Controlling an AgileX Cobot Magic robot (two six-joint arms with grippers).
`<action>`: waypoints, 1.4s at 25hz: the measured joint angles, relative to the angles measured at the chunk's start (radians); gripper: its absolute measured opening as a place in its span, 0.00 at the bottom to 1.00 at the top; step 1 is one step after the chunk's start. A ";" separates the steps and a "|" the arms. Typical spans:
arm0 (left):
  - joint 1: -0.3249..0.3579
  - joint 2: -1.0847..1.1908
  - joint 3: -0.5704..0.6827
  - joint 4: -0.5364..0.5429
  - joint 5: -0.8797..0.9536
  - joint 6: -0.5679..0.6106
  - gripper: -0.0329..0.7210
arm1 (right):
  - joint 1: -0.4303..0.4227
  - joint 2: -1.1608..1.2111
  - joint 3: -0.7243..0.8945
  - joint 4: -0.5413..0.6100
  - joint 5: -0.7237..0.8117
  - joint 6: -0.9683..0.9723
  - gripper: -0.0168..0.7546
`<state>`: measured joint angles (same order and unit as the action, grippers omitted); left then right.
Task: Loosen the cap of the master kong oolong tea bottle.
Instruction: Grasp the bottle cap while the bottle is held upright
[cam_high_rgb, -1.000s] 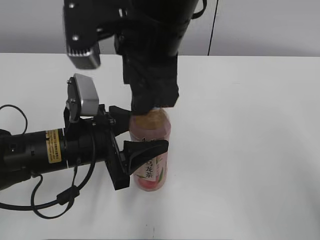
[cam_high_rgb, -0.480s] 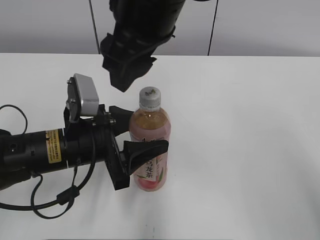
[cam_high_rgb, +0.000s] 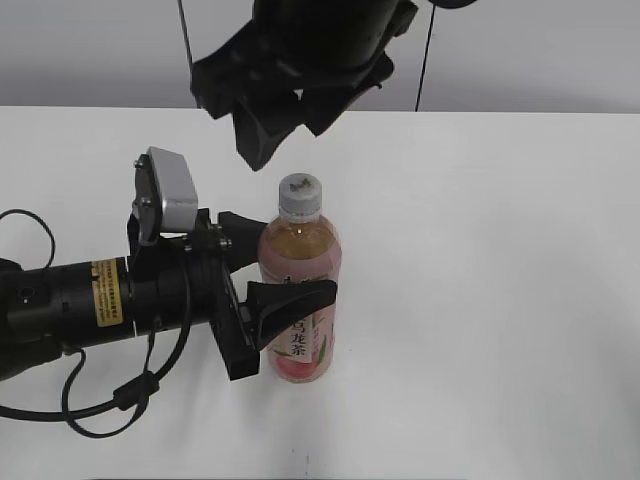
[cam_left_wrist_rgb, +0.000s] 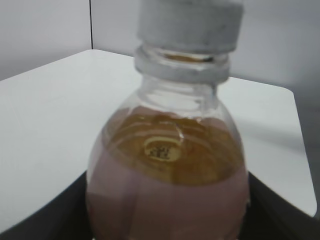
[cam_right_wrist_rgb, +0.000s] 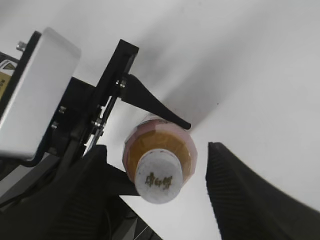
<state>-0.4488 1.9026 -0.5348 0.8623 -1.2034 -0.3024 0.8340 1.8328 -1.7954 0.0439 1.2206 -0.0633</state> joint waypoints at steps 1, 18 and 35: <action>0.000 0.000 0.000 0.000 0.000 0.000 0.66 | 0.000 -0.014 0.011 0.002 0.000 0.008 0.63; 0.000 0.000 0.001 0.000 0.000 0.000 0.66 | 0.000 -0.023 0.123 0.052 0.002 0.075 0.63; 0.000 0.000 0.001 0.000 -0.001 0.000 0.66 | 0.000 -0.019 0.123 0.027 0.002 0.070 0.43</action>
<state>-0.4488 1.9026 -0.5339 0.8623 -1.2042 -0.3024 0.8340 1.8138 -1.6721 0.0714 1.2228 0.0072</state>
